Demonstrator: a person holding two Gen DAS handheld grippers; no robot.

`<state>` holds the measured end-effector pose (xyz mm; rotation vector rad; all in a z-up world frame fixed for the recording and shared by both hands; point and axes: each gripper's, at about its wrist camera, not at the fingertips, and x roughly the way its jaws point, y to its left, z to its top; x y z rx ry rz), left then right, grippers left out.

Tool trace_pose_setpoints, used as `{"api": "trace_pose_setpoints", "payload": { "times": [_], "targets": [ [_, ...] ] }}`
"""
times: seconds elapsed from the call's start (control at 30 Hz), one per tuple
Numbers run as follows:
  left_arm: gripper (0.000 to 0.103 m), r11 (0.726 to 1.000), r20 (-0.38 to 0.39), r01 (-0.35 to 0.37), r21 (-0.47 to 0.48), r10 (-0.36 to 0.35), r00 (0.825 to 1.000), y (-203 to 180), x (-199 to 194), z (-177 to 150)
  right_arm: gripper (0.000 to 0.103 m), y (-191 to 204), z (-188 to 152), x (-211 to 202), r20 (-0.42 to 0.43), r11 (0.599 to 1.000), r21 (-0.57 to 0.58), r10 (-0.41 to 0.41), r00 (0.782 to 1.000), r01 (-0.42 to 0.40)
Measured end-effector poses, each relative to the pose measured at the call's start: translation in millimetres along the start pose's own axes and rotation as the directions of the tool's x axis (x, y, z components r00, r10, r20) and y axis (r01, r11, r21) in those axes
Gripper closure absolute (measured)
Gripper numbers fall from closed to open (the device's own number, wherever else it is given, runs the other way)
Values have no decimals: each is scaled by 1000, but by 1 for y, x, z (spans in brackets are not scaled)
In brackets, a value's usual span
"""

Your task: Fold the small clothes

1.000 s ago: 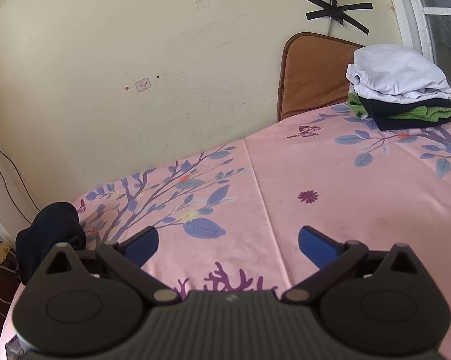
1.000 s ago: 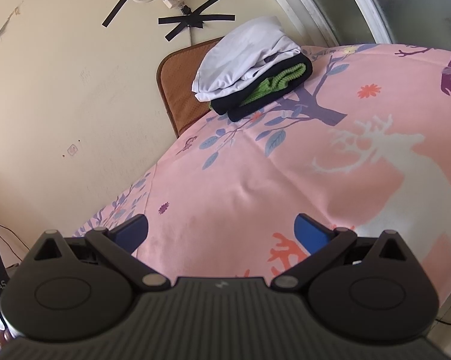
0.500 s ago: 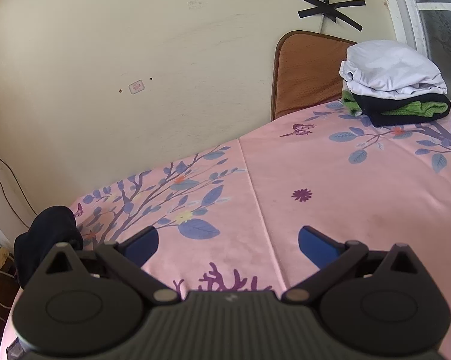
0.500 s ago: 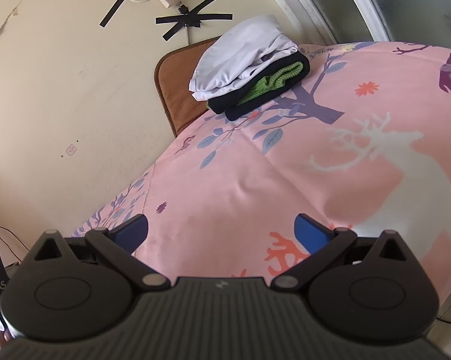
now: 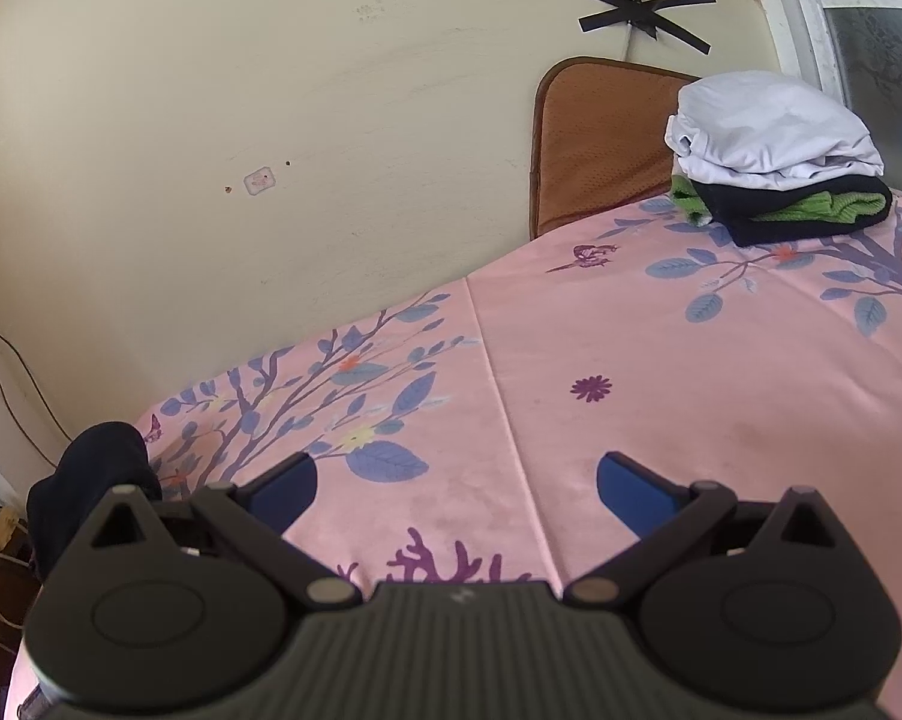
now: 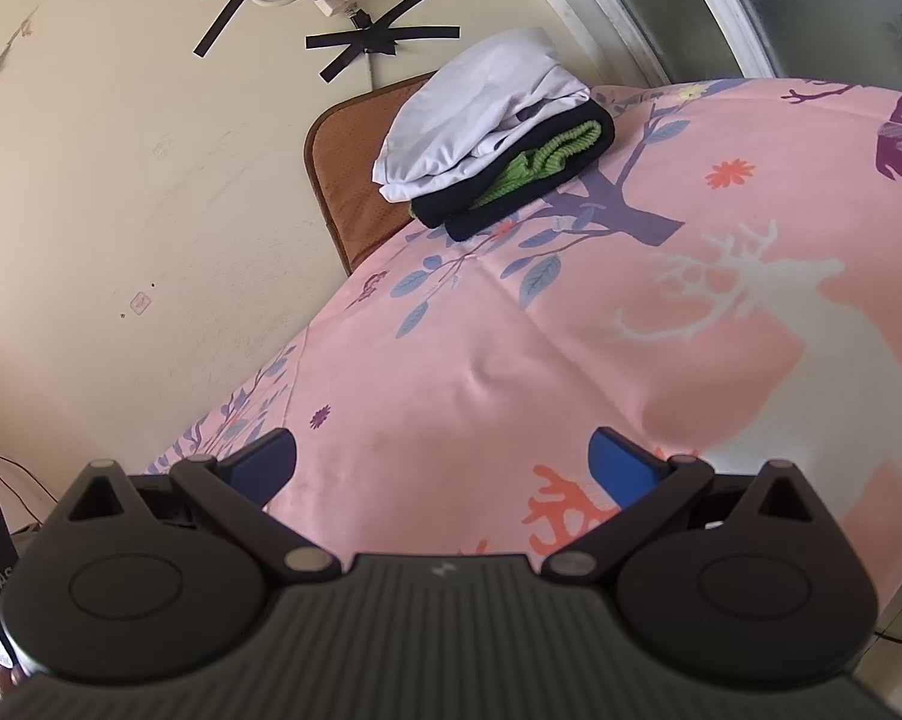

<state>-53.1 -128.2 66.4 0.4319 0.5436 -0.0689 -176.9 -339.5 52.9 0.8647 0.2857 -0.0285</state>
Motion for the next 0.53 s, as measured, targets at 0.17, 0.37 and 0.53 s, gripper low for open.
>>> {"api": "trace_pose_setpoints", "payload": {
  "times": [0.17,0.37,0.53],
  "targets": [
    [0,1000,0,10,8,-10,1000,-2,0,1,0,0,0,0,1,1000,0,-1,1000,1],
    [0,999,10,40,16,-40,999,-5,-1,3,0,2,2,-1,10,1000,-10,-4,1000,5],
    [0,993,-4,117,0,-117,993,-5,-1,5,0,10,3,-5,51,997,-77,-13,999,17]
  ]
}}
